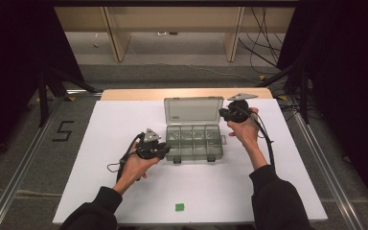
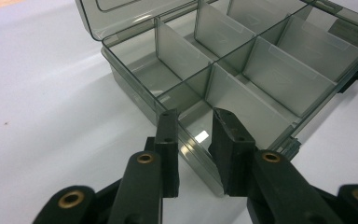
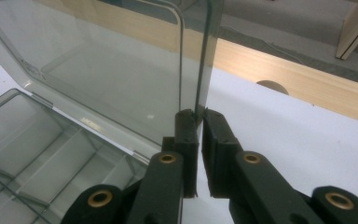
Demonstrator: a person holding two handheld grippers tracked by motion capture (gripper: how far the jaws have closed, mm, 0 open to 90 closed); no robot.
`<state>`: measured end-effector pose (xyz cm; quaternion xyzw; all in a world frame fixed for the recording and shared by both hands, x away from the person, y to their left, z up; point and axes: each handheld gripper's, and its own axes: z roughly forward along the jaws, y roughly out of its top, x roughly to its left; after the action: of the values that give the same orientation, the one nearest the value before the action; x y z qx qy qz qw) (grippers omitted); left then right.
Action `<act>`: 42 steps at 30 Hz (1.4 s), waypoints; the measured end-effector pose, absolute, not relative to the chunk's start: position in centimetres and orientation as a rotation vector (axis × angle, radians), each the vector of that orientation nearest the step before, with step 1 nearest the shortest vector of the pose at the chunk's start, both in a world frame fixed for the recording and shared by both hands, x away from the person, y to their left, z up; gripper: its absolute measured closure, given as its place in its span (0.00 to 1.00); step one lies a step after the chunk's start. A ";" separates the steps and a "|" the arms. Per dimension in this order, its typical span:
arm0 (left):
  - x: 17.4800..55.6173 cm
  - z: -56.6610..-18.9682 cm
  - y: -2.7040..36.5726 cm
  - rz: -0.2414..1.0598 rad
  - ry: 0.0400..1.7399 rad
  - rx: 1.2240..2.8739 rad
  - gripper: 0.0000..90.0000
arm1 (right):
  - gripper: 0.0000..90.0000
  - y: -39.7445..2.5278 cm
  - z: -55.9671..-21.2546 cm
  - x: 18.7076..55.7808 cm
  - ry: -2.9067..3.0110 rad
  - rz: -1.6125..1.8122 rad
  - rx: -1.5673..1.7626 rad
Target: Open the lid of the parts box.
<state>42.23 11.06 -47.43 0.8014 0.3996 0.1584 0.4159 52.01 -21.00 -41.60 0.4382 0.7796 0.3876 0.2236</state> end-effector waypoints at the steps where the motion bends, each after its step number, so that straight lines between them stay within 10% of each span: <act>1: 42.2 -47.4 11.1 0.398 1.004 2.012 0.80 | 0.95 -20.9 -41.5 52.1 2.149 1.080 1.227; 42: 42.1 -47.5 11.0 0.402 1.012 2.002 0.80 | 0.93 -20.0 -41.2 53.6 2.154 0.995 1.335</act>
<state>42.14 10.99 -47.49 0.7980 0.4035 0.1602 0.4181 53.63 -20.05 -41.22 0.4795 0.7740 0.3575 0.2079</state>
